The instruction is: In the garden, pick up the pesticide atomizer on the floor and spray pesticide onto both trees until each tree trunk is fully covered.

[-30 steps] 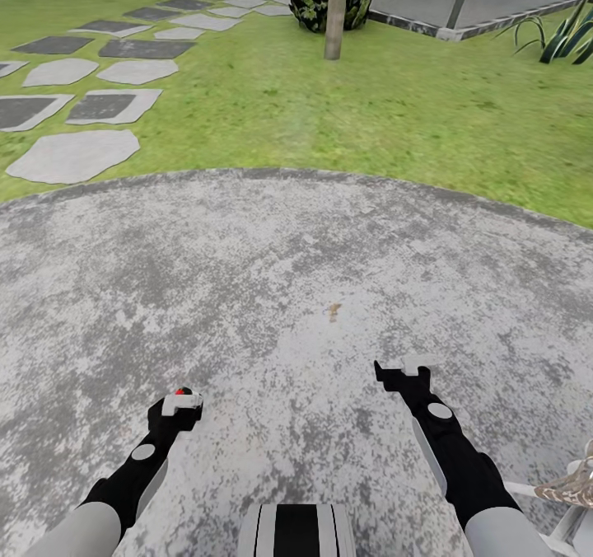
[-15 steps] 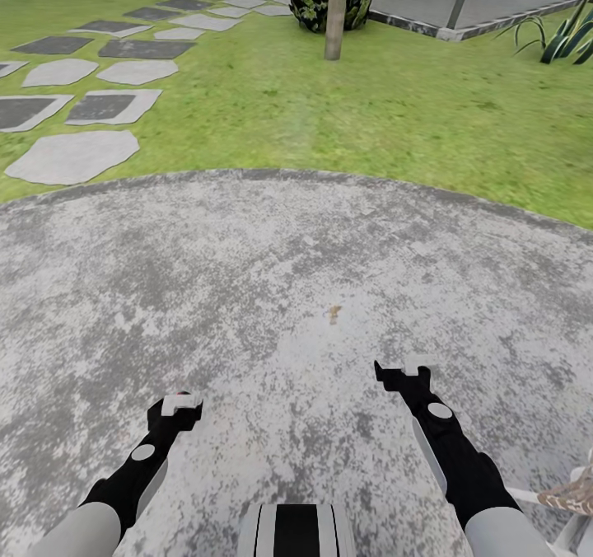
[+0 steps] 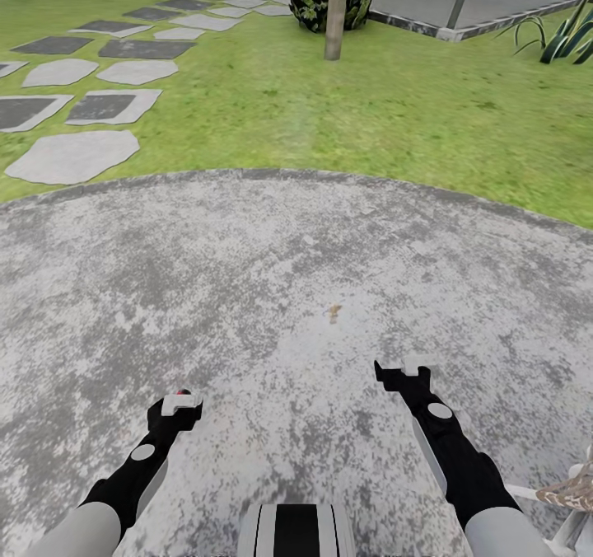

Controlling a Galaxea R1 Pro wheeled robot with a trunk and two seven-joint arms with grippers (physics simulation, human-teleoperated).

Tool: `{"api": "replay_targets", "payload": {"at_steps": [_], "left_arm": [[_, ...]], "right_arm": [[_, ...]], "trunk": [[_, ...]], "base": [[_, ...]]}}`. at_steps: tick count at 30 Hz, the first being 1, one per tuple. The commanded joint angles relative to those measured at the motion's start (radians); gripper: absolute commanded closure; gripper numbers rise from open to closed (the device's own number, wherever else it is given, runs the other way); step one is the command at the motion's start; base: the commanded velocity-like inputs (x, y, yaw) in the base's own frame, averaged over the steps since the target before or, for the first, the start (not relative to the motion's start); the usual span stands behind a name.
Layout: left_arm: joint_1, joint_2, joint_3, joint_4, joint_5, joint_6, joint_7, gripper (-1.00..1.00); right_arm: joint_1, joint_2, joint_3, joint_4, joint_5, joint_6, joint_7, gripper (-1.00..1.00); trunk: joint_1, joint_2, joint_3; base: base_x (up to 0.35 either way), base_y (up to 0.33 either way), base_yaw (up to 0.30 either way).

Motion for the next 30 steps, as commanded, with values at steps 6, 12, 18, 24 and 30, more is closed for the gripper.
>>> {"api": "replay_targets", "payload": {"at_steps": [6, 12, 18, 24, 30], "left_arm": [[0.0, 0.0, 0.003, 0.001, -0.006, -0.004, 0.002, -1.0], [0.0, 0.0, 0.002, 0.001, -0.006, -0.004, 0.002, -1.0], [0.0, 0.0, 0.002, 0.001, -0.006, -0.004, 0.002, -1.0], [-0.001, 0.0, 0.002, 0.0, -0.006, -0.004, 0.002, -1.0], [0.0, 0.0, 0.002, 0.0, -0.006, -0.004, 0.002, -1.0]], "right_arm": [[0.0, -0.001, 0.0, -0.002, 0.002, 0.006, 0.0, -1.0], [0.0, -0.001, 0.0, -0.002, 0.002, 0.006, 0.0, -1.0], [-0.001, -0.001, 0.0, -0.002, 0.002, 0.006, 0.0, -1.0], [-0.001, -0.001, 0.0, -0.002, 0.002, 0.006, 0.0, -1.0], [0.0, -0.001, 0.0, -0.002, 0.002, 0.006, 0.0, -1.0]], "trunk": [[0.0, 0.0, -0.001], [0.0, 0.0, 0.0], [0.0, 0.0, 0.005], [0.0, 0.0, 0.006], [0.0, 0.0, 0.006]], "base": [[-0.015, 0.0, 0.0], [-0.001, 0.0, 0.0], [0.0, 0.0, 0.0], [0.004, 0.0, 0.0], [0.062, 0.0, 0.0]]}}
